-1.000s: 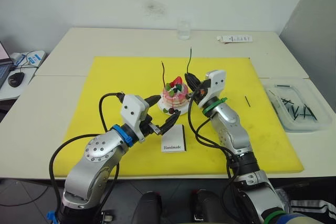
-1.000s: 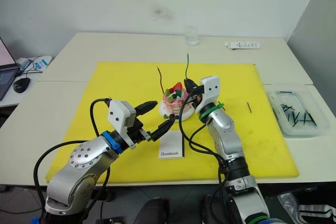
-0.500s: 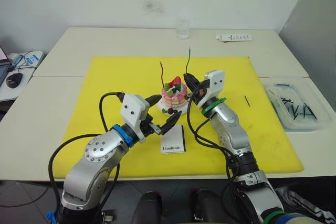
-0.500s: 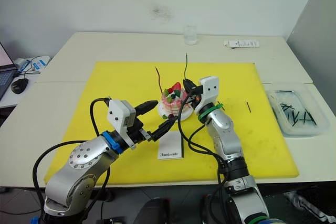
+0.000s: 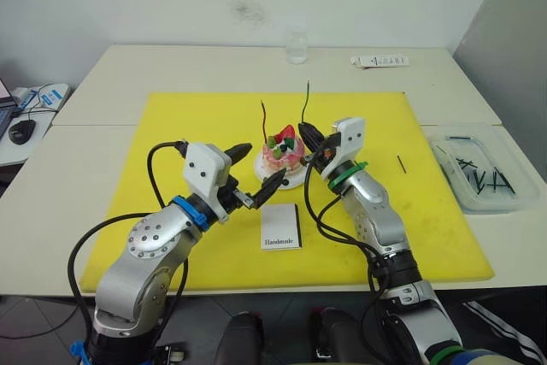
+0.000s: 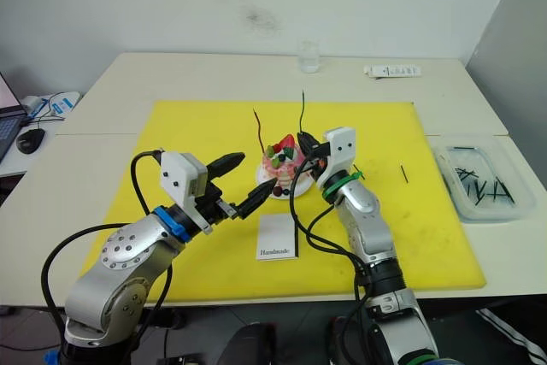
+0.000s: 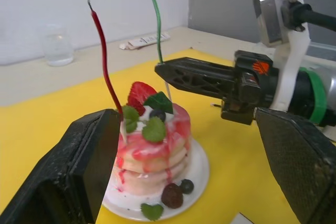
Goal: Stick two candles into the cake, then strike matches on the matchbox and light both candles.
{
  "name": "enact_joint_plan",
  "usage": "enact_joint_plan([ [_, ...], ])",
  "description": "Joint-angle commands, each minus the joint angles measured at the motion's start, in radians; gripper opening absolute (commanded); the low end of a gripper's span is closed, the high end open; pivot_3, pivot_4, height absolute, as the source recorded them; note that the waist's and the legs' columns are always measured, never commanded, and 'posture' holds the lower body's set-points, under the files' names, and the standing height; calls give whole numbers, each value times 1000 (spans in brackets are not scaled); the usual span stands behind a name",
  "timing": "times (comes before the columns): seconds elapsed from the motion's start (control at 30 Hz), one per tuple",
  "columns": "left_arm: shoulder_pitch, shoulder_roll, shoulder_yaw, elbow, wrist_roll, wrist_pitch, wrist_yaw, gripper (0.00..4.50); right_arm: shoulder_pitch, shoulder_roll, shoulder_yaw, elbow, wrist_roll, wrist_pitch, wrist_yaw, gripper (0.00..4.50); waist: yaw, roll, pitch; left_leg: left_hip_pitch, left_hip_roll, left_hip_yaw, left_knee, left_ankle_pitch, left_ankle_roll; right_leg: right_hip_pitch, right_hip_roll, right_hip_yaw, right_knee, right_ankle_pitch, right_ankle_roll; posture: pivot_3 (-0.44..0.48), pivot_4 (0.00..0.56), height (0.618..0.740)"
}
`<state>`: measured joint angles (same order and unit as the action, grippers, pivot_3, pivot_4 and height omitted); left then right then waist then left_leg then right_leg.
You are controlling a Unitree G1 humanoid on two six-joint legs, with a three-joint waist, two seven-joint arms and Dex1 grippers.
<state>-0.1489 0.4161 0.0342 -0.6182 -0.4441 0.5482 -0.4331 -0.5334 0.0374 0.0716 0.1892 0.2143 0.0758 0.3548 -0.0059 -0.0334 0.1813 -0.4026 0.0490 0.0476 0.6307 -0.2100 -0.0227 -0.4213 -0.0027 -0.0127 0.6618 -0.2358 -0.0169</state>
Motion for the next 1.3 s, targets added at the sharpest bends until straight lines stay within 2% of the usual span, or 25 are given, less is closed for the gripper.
enact_joint_plan([
  [0.03, -17, 2, 4, -22, -1, -19, 0, 4483, 1, 3, 17, -46, -8, -3, 5, 17, 0, 0, 0, 0, 0, 0, 0, 0, 0, 0, 0, 0, 0, 0, 0, 0, 150, 740],
  [1.3, -13, -4, -30, -26, 8, -27, 4, 4483, -6, 6, 12, -31, -15, -29, 5, 17, -2, 0, 0, 0, 0, 2, -1, 0, 0, 0, 0, 1, -1, 0, 0, 0, 150, 740],
])
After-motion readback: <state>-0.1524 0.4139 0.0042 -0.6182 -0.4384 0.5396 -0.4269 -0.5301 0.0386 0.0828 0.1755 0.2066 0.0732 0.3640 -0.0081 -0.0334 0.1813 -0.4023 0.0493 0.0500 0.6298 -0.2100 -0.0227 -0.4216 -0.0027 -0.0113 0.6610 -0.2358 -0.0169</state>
